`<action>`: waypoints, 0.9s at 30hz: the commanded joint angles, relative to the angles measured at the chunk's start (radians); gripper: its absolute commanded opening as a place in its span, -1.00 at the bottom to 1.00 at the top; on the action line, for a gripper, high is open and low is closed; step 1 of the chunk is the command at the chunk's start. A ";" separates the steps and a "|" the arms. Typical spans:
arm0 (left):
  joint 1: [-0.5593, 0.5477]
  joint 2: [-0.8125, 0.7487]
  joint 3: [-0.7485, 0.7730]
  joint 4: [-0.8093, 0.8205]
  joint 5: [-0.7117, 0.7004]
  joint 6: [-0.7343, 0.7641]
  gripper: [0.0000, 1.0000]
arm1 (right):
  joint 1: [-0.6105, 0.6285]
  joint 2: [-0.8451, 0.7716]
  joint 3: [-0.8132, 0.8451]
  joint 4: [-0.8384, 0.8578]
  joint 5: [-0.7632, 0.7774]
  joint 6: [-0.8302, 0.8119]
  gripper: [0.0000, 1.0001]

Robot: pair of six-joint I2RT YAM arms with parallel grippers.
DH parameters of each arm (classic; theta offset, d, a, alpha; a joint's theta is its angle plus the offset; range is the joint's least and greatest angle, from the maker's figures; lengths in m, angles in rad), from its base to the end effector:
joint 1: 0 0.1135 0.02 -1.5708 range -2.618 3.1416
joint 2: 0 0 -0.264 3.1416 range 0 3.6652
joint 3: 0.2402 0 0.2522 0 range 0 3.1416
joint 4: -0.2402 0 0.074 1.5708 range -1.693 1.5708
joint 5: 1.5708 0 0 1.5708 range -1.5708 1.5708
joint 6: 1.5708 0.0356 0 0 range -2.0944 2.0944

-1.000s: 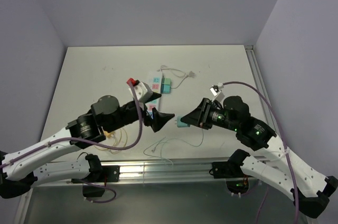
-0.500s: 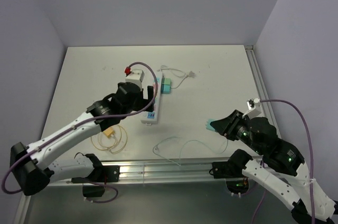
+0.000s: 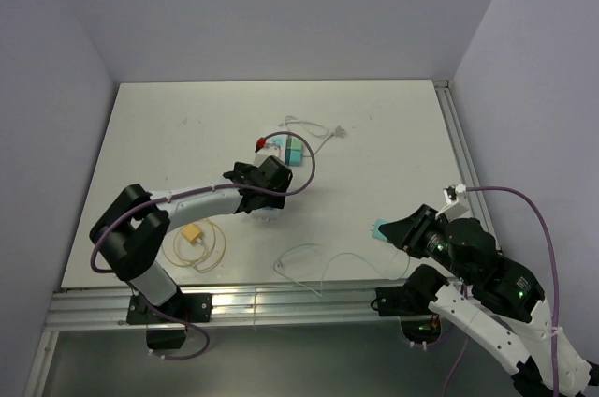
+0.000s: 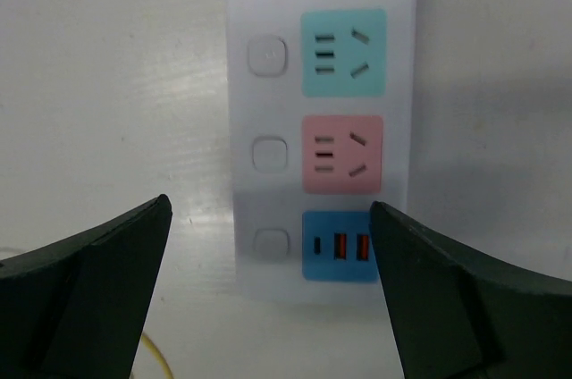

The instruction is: Insert the plug

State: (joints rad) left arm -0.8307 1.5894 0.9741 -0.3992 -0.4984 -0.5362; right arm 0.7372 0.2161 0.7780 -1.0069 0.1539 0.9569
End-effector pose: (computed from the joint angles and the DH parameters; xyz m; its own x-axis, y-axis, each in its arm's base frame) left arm 0.2251 -0.2212 0.1957 -0.7367 0.1412 -0.6613 0.1187 0.9898 0.0792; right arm 0.0303 0.0202 0.3044 -0.6428 0.5074 -0.5739 -0.0631 0.7115 0.6998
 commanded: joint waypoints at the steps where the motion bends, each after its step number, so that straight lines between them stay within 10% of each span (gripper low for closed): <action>1: 0.001 0.066 0.054 0.043 -0.049 -0.028 0.99 | 0.007 -0.011 -0.003 0.018 -0.004 0.008 -1.00; 21: 0.002 0.112 -0.064 0.189 0.046 -0.077 0.99 | 0.008 -0.015 -0.042 0.056 -0.037 0.011 -1.00; 27: 0.002 0.103 -0.130 0.266 0.158 -0.064 0.51 | 0.007 -0.014 -0.066 0.074 -0.047 0.017 -1.00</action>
State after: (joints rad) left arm -0.8295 1.6920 0.8825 -0.1665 -0.4362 -0.6033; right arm 0.7372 0.1947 0.7204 -0.9878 0.1108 0.9634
